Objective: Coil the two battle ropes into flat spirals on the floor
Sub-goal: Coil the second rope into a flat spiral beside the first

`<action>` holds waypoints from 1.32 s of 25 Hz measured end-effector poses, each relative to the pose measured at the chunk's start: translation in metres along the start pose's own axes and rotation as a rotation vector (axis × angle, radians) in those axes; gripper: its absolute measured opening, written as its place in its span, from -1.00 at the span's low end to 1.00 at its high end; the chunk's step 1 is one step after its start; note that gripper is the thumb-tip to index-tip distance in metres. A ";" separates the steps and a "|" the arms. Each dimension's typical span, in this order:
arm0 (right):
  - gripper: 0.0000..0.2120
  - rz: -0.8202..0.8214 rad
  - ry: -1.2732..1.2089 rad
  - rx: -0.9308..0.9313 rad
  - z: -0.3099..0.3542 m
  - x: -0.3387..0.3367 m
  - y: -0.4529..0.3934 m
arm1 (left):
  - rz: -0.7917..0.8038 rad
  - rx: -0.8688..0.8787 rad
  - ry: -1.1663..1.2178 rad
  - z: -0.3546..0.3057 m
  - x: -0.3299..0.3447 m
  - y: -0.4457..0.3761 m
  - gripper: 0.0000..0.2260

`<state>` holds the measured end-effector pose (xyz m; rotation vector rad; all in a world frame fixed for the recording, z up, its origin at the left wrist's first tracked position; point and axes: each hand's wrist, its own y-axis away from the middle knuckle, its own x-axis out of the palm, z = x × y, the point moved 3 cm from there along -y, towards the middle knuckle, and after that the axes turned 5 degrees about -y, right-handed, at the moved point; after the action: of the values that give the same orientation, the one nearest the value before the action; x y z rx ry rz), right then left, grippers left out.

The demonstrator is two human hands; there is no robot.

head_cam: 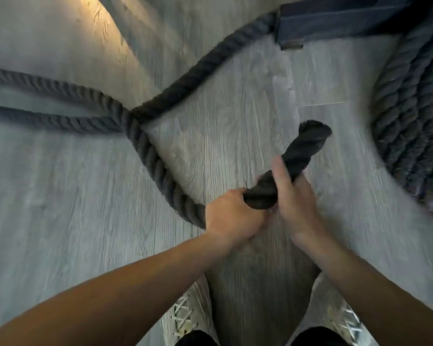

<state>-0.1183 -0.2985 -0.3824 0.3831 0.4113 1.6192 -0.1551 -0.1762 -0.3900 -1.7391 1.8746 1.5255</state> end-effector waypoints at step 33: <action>-0.01 0.429 0.954 -0.069 -0.046 -0.037 -0.063 | -0.201 0.369 -0.441 0.090 -0.032 -0.058 -0.62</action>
<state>-0.0825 -0.3323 -0.4529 -0.4239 1.0317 2.1702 -0.1424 -0.0780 -0.4411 -1.2611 1.5799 1.2601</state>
